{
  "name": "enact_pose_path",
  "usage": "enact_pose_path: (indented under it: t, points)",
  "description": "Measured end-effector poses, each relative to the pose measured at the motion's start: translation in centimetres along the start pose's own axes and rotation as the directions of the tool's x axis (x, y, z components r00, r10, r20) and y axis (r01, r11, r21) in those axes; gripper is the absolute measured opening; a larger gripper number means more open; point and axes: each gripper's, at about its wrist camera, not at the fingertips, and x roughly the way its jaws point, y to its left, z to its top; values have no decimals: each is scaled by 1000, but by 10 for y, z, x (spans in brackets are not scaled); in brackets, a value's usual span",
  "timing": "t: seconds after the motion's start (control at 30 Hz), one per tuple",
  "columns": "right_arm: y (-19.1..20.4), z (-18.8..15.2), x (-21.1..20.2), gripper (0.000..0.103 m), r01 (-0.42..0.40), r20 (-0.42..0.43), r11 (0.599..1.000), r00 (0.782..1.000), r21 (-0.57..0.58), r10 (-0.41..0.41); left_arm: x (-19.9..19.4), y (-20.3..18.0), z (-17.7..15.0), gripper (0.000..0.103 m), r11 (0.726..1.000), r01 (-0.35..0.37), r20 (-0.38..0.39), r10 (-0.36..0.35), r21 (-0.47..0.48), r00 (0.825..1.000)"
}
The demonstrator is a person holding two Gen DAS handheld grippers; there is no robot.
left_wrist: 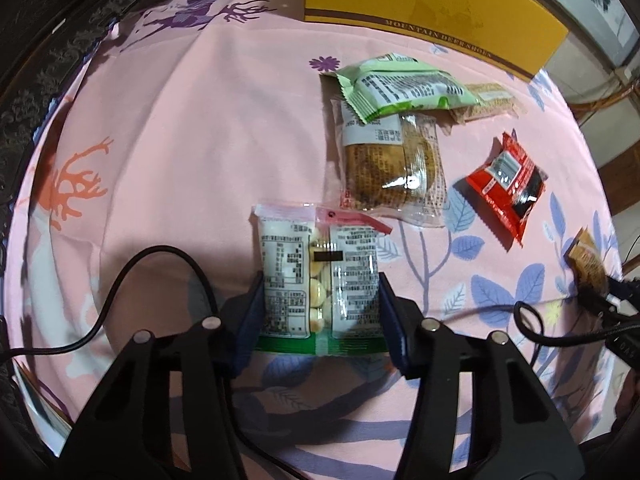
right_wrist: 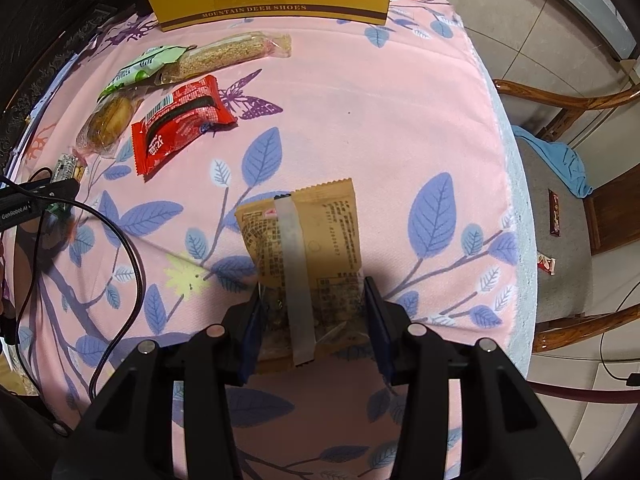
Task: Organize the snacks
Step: 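Grasp the brown bread packet with the right tool while the left tool grasps the clear printed packet, then carry both packets into the yellow box and open both tools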
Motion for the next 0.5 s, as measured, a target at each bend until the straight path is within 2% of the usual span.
enact_pose_path:
  t: [0.13, 0.43, 0.5]
  points:
    - [-1, 0, 0, 47, -6, 1, 1000, 1000, 10, 6, -5, 13, 0, 52, 994, 67, 11, -66, -81, 998]
    - [0, 9, -19, 45, -50, 83, 999, 995, 5, 50, -34, 13, 7, 52, 994, 84, 78, -79, -71, 994]
    - [1, 12, -18, 44, -53, 78, 999, 996, -11, 53, -41, 11, 11, 52, 994, 90, 96, -84, -66, 992]
